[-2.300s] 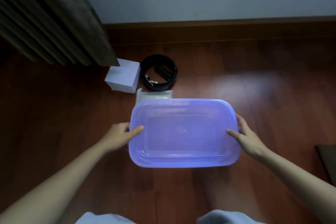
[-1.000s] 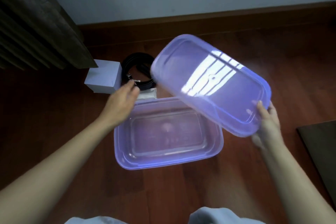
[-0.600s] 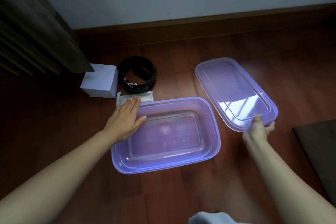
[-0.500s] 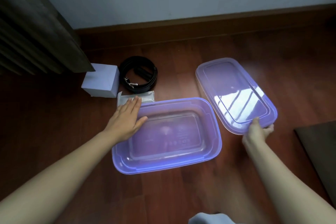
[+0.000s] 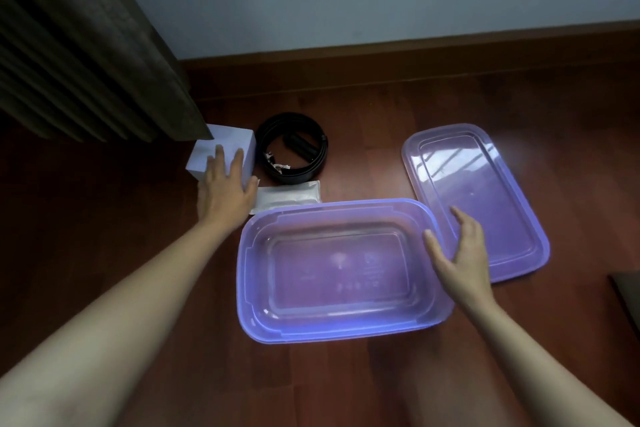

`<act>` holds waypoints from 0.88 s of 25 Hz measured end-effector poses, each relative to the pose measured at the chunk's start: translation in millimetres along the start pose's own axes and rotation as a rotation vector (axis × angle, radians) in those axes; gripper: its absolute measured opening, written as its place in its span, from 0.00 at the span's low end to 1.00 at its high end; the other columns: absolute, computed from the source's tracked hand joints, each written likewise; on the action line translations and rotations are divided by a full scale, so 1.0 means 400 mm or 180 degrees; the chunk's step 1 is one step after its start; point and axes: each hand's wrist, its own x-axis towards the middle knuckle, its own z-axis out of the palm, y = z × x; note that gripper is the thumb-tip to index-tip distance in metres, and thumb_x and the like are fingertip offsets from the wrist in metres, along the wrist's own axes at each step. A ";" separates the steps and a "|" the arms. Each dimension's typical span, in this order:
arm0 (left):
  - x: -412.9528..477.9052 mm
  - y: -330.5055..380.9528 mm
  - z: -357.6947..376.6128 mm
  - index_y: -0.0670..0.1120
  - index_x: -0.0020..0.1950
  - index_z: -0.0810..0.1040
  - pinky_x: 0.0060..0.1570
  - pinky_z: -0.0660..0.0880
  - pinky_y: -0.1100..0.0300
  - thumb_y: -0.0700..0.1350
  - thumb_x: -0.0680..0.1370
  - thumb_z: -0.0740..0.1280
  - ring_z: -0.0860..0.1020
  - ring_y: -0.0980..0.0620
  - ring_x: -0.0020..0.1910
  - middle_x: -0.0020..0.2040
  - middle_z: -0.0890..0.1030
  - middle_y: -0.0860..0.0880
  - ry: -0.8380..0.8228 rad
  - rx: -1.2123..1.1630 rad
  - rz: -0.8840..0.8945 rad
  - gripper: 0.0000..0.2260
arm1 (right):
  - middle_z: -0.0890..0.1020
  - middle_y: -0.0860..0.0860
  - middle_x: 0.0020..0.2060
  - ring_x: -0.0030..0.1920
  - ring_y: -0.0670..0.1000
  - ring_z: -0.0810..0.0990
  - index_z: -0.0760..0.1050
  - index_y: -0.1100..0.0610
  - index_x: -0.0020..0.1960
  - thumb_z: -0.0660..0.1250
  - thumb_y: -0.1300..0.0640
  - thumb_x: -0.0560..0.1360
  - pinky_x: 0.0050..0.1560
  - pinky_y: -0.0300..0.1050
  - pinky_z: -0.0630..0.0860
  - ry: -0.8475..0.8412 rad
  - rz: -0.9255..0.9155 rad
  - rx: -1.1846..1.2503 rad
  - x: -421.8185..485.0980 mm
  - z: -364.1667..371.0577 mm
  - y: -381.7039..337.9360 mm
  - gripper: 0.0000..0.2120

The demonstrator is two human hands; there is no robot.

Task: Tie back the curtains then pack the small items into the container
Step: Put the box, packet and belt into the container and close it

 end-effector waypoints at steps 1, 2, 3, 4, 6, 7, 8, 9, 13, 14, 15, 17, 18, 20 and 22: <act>0.015 -0.020 -0.002 0.48 0.77 0.52 0.71 0.53 0.40 0.55 0.80 0.54 0.49 0.41 0.76 0.78 0.50 0.43 -0.0221 0.0258 -0.0096 0.27 | 0.69 0.58 0.67 0.68 0.55 0.67 0.61 0.61 0.72 0.69 0.48 0.73 0.67 0.45 0.63 -0.0253 -0.0138 -0.0235 -0.002 0.010 -0.011 0.34; 0.023 -0.039 -0.001 0.49 0.77 0.51 0.71 0.51 0.38 0.57 0.80 0.52 0.50 0.41 0.76 0.78 0.52 0.43 -0.0350 0.0512 -0.0142 0.27 | 0.67 0.57 0.69 0.69 0.56 0.66 0.58 0.60 0.73 0.71 0.51 0.72 0.66 0.48 0.65 -0.0461 -0.0192 -0.0435 -0.004 0.022 -0.013 0.36; 0.024 -0.054 0.004 0.48 0.77 0.53 0.70 0.51 0.36 0.59 0.80 0.51 0.53 0.41 0.75 0.77 0.55 0.43 -0.0345 0.0749 -0.0132 0.28 | 0.66 0.55 0.71 0.69 0.56 0.67 0.56 0.58 0.75 0.70 0.54 0.72 0.64 0.49 0.67 -0.0596 -0.0167 -0.0554 -0.007 0.029 -0.013 0.37; 0.018 -0.060 0.006 0.47 0.75 0.57 0.69 0.51 0.34 0.60 0.79 0.52 0.58 0.40 0.73 0.74 0.61 0.42 -0.0244 0.0946 -0.0117 0.28 | 0.67 0.54 0.71 0.67 0.57 0.69 0.54 0.56 0.75 0.69 0.58 0.72 0.60 0.50 0.70 -0.0657 -0.0051 -0.0595 -0.007 0.031 -0.013 0.37; -0.004 -0.062 0.009 0.43 0.69 0.66 0.65 0.53 0.31 0.63 0.76 0.57 0.65 0.37 0.66 0.65 0.69 0.37 0.0060 0.1074 -0.0235 0.29 | 0.77 0.59 0.60 0.51 0.63 0.77 0.53 0.51 0.76 0.62 0.66 0.72 0.45 0.51 0.71 -0.0643 0.0337 -0.0635 -0.003 0.027 -0.026 0.36; -0.016 -0.071 0.013 0.41 0.65 0.69 0.64 0.54 0.30 0.64 0.74 0.60 0.66 0.36 0.63 0.62 0.70 0.36 0.0157 0.1035 -0.0365 0.30 | 0.80 0.62 0.48 0.41 0.63 0.75 0.52 0.50 0.76 0.59 0.68 0.71 0.40 0.50 0.68 -0.0632 0.0529 -0.0696 -0.003 0.027 -0.033 0.37; -0.026 -0.087 0.018 0.42 0.63 0.69 0.63 0.55 0.31 0.64 0.72 0.63 0.65 0.35 0.63 0.62 0.69 0.35 0.0174 0.0928 -0.0527 0.30 | 0.77 0.60 0.38 0.36 0.61 0.71 0.51 0.50 0.76 0.58 0.69 0.71 0.37 0.50 0.65 -0.0641 0.0655 -0.0788 -0.005 0.027 -0.039 0.37; -0.033 -0.105 0.023 0.43 0.62 0.69 0.63 0.56 0.31 0.63 0.70 0.67 0.63 0.33 0.65 0.64 0.66 0.34 0.0141 0.0738 -0.0673 0.29 | 0.74 0.59 0.34 0.35 0.60 0.68 0.51 0.50 0.76 0.57 0.69 0.71 0.37 0.50 0.64 -0.0659 0.0720 -0.0861 -0.006 0.030 -0.041 0.38; -0.042 -0.130 -0.009 0.47 0.61 0.66 0.59 0.68 0.41 0.55 0.68 0.72 0.64 0.32 0.64 0.68 0.62 0.37 -0.0039 -0.0165 -0.0814 0.27 | 0.76 0.60 0.36 0.36 0.61 0.71 0.53 0.49 0.75 0.57 0.69 0.70 0.37 0.50 0.64 -0.0664 0.0773 -0.0874 -0.003 0.033 -0.034 0.37; -0.053 -0.121 -0.033 0.48 0.61 0.66 0.59 0.68 0.42 0.54 0.67 0.73 0.65 0.34 0.64 0.67 0.64 0.39 0.0090 -0.0332 -0.0906 0.28 | 0.76 0.60 0.36 0.36 0.61 0.70 0.53 0.49 0.75 0.57 0.69 0.71 0.37 0.50 0.64 -0.0671 0.0787 -0.0867 -0.002 0.034 -0.035 0.37; -0.074 -0.110 -0.061 0.49 0.61 0.67 0.58 0.68 0.43 0.54 0.66 0.74 0.67 0.35 0.63 0.67 0.66 0.40 0.0280 -0.0560 -0.1011 0.28 | 0.75 0.59 0.36 0.35 0.60 0.69 0.53 0.49 0.75 0.57 0.69 0.71 0.37 0.50 0.64 -0.0675 0.0801 -0.0858 -0.001 0.034 -0.036 0.37; -0.147 -0.081 -0.134 0.50 0.60 0.68 0.56 0.70 0.47 0.54 0.63 0.76 0.71 0.41 0.61 0.64 0.70 0.43 0.0581 -0.1523 -0.1029 0.29 | 0.75 0.59 0.37 0.36 0.59 0.69 0.53 0.48 0.75 0.57 0.69 0.71 0.37 0.50 0.65 -0.0665 0.0819 -0.0799 -0.003 0.034 -0.036 0.36; -0.195 -0.059 -0.170 0.51 0.59 0.68 0.54 0.72 0.50 0.54 0.62 0.75 0.74 0.46 0.57 0.61 0.73 0.46 0.0589 -0.2367 -0.0918 0.29 | 0.75 0.59 0.37 0.36 0.59 0.69 0.53 0.48 0.75 0.57 0.69 0.71 0.37 0.50 0.65 -0.0662 0.0813 -0.0773 -0.005 0.035 -0.037 0.36; -0.283 0.002 -0.213 0.50 0.57 0.70 0.47 0.77 0.56 0.50 0.60 0.74 0.78 0.52 0.50 0.54 0.78 0.50 0.0086 -0.4288 -0.0600 0.27 | 0.74 0.58 0.37 0.36 0.60 0.70 0.53 0.48 0.75 0.57 0.69 0.71 0.37 0.50 0.65 -0.0652 0.0817 -0.0786 -0.003 0.036 -0.033 0.36; -0.329 0.058 -0.180 0.46 0.56 0.77 0.42 0.80 0.55 0.52 0.55 0.78 0.82 0.50 0.45 0.49 0.83 0.48 -0.1059 -0.5353 -0.0863 0.31 | 0.73 0.57 0.36 0.36 0.60 0.70 0.53 0.49 0.75 0.58 0.69 0.71 0.36 0.49 0.64 -0.0648 0.0808 -0.0802 -0.003 0.035 -0.035 0.36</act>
